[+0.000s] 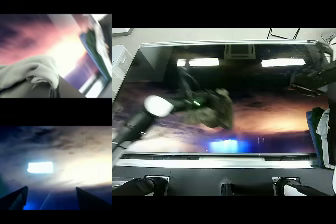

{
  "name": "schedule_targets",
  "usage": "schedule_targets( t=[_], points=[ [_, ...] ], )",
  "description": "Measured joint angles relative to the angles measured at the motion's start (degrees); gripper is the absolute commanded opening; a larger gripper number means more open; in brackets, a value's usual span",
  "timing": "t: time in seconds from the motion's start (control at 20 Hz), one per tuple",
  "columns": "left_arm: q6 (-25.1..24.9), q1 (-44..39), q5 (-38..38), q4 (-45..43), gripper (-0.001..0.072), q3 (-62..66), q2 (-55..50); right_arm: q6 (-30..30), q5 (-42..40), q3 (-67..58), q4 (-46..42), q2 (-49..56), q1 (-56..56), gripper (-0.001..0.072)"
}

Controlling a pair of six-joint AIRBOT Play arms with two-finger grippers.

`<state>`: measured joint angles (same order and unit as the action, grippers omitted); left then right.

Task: Fold the clothes and pants, and hang the long-sleeved shirts on hangers.

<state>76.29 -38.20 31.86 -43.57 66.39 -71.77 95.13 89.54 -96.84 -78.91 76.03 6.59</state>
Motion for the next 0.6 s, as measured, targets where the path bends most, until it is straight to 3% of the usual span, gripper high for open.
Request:
schedule_targets(
  t=[0.05, 0.25, 0.4, 0.6],
  points=[
    [2.03, -3.56, -2.67, 0.02, 0.0688, -0.48, -2.25, -0.35, -0.22, -0.02, -0.44, -0.96, 0.0, 0.0659],
    [7.76, -7.21, -2.69, -0.83, 0.07, 0.37, -7.26, -4.0, 0.74, 0.04, -1.53, -2.99, 0.0, 0.0661],
    [9.55, 1.4, 10.1, -6.16, 0.0698, 3.21, -7.06, -4.72, 1.97, 1.99, -1.33, -3.39, 0.0, 0.0662],
    [10.91, 18.84, 29.42, -12.28, 0.0698, 3.72, -6.14, -4.7, 1.31, 12.5, 2.58, -3.52, 0.0, 0.0689]
  ],
)
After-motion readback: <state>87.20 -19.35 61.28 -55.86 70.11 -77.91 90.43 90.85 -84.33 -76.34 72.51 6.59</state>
